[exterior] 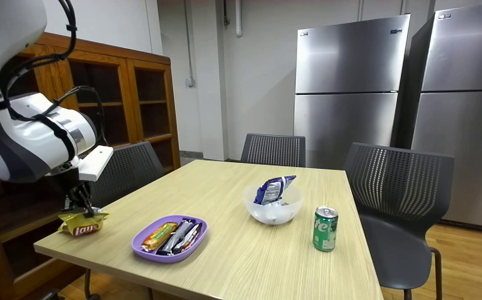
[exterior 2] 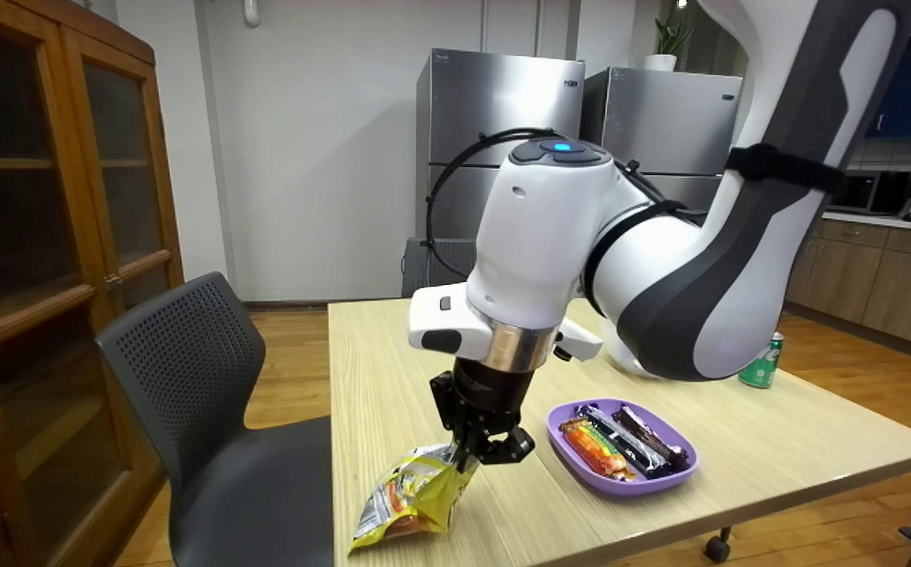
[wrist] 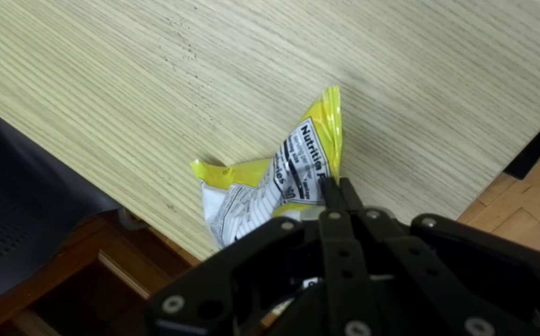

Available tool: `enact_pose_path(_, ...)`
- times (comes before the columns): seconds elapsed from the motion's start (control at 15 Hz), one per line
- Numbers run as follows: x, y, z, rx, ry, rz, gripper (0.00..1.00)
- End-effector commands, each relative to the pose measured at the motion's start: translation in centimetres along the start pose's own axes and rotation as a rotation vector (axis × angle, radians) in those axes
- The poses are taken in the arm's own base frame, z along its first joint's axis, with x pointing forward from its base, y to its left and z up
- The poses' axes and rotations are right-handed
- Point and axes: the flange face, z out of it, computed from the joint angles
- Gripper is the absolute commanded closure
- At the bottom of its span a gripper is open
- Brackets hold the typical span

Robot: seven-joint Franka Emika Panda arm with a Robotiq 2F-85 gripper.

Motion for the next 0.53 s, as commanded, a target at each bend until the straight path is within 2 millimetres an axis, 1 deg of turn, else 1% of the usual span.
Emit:
enact_pose_path(0.0,-1.1,0.6,-2.7,-0.023,-0.016,0.125,1.00)
enact_pose_path(0.13,-2.1,1.0,-3.4,-0.029,-0.020,0.202,1.00)
enact_pose_path(0.47,-5.4,1.7,-4.7,-0.003,-0.051,0.439,1.00)
